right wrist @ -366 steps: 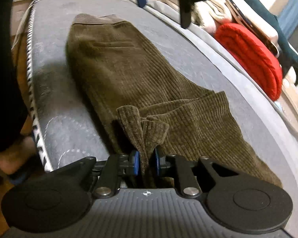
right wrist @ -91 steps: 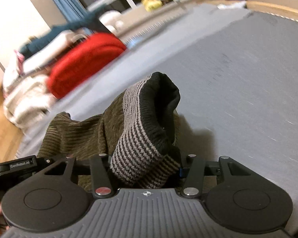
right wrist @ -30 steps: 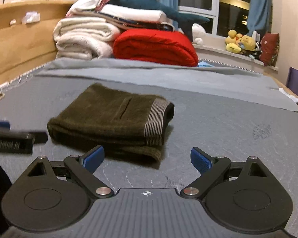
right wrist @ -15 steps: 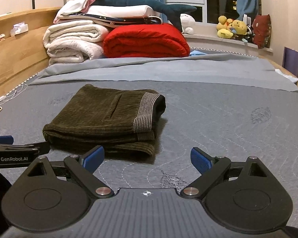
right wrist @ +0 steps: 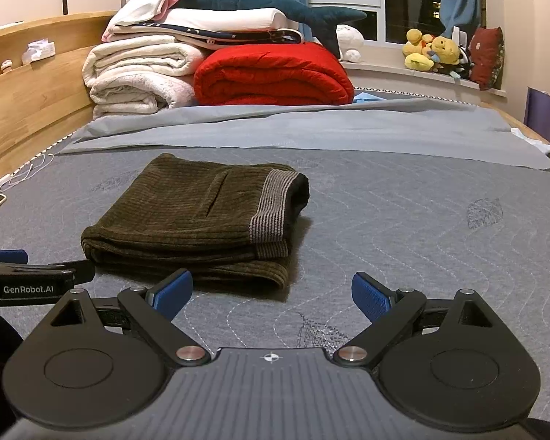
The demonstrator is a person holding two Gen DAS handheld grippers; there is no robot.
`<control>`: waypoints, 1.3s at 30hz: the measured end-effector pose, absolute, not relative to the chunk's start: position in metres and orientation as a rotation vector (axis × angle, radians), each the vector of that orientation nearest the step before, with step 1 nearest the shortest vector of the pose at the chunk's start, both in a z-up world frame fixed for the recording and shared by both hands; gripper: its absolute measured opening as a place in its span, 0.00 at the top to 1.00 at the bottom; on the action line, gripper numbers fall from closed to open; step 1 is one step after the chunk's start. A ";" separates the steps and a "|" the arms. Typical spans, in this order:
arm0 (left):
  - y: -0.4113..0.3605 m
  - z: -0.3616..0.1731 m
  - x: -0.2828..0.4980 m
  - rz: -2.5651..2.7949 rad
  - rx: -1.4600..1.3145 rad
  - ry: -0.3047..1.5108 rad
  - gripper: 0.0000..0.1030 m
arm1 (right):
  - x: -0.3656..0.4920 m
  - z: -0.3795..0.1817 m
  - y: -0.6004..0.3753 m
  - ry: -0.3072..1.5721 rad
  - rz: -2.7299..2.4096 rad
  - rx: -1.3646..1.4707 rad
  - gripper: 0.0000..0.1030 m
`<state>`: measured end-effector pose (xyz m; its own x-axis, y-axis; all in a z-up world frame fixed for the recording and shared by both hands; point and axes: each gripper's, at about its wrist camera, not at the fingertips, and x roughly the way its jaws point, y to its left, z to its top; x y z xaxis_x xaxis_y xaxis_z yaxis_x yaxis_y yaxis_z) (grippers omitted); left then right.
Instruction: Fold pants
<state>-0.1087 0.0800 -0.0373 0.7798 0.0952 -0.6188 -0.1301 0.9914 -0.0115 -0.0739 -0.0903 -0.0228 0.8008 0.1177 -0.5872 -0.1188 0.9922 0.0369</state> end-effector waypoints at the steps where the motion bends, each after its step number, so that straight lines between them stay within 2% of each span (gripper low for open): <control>1: 0.080 -0.037 -0.109 0.122 -0.055 0.665 0.01 | -0.074 -0.023 -0.090 0.629 0.127 -0.003 0.09; 39: 0.080 -0.038 -0.109 0.106 -0.048 0.673 0.01 | -0.072 -0.026 -0.086 0.644 0.125 -0.008 0.09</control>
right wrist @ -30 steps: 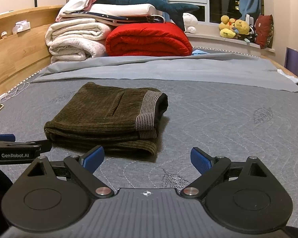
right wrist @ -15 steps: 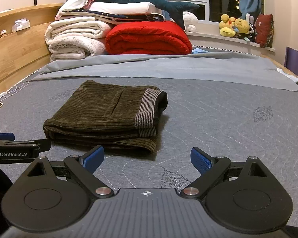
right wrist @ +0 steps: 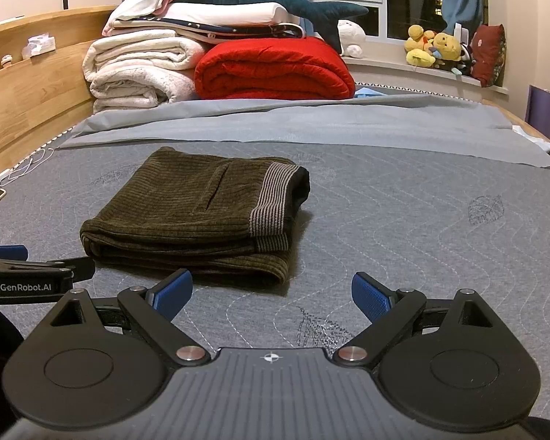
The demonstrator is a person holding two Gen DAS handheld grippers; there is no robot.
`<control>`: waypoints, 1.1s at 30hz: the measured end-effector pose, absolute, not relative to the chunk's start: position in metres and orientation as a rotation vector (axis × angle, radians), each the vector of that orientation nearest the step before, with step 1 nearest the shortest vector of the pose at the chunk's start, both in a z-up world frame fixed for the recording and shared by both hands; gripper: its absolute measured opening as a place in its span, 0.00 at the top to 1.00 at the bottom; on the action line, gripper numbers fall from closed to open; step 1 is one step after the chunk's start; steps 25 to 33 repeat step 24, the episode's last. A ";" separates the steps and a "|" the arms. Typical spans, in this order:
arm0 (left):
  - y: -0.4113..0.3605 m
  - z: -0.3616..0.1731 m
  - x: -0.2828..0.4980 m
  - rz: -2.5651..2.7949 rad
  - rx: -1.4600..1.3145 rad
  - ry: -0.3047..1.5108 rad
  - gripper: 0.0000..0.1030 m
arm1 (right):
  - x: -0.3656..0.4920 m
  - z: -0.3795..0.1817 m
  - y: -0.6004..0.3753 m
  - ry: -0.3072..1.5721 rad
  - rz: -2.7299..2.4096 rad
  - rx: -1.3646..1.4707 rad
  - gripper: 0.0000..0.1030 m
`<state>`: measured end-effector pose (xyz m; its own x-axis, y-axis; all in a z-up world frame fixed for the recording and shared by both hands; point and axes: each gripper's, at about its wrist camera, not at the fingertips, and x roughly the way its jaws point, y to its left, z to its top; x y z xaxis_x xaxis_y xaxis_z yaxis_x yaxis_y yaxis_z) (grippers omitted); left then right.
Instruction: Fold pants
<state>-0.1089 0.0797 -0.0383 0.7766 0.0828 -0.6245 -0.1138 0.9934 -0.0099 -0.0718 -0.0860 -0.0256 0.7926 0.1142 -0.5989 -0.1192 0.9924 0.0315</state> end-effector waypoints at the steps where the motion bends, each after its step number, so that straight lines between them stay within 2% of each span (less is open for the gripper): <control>1: 0.081 -0.039 -0.109 0.104 -0.047 0.673 0.01 | -0.072 -0.026 -0.086 0.644 0.125 -0.008 0.09; 33: 0.085 -0.040 -0.108 0.093 -0.035 0.668 0.01 | -0.072 -0.031 -0.087 0.651 0.126 -0.009 0.09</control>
